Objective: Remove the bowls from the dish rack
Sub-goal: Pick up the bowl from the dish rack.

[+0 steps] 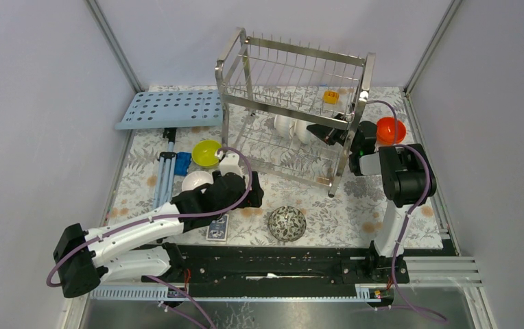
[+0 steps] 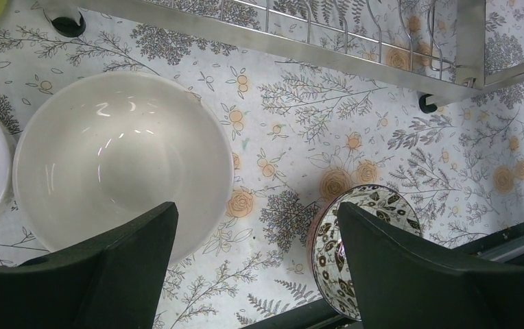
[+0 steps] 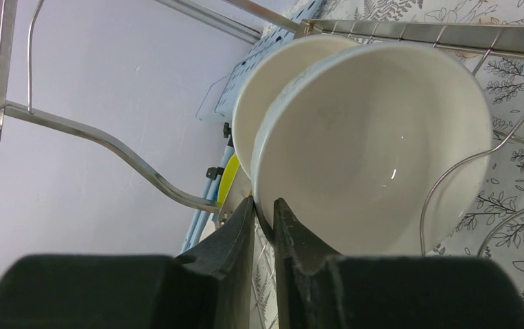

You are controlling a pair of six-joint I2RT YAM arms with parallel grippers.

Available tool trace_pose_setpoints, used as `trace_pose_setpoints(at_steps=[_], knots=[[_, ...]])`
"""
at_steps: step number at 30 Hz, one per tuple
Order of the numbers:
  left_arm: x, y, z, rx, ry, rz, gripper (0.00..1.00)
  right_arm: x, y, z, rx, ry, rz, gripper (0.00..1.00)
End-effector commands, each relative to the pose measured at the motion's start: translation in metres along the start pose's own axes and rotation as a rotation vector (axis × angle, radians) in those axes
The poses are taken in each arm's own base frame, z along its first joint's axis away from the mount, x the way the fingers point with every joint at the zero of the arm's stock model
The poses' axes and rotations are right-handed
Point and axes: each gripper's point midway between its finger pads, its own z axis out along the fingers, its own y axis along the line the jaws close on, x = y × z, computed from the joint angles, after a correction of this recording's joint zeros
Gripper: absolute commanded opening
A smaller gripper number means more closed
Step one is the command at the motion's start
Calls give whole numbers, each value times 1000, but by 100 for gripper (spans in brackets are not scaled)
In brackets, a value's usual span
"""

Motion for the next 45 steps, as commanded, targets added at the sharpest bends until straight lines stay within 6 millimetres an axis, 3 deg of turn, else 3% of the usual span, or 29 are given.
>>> trace_pose_setpoints(at_steps=[1, 10, 33, 35, 45], knots=[[-8, -4, -4, 24, -25, -18, 91, -14, 40, 6, -137, 2, 4, 0], [-10, -3, -8, 31, -35, -26, 91, -34, 75, -6, -263, -60, 20, 0], [-15, -5, -16, 57, -49, -42, 91, -50, 89, -47, -188, -136, -17, 0], [-15, -4, -17, 60, -51, -45, 91, -61, 84, -59, -151, -176, -24, 0], [-20, -3, -28, 85, -73, -61, 91, -71, 83, -101, 10, -265, -44, 0]])
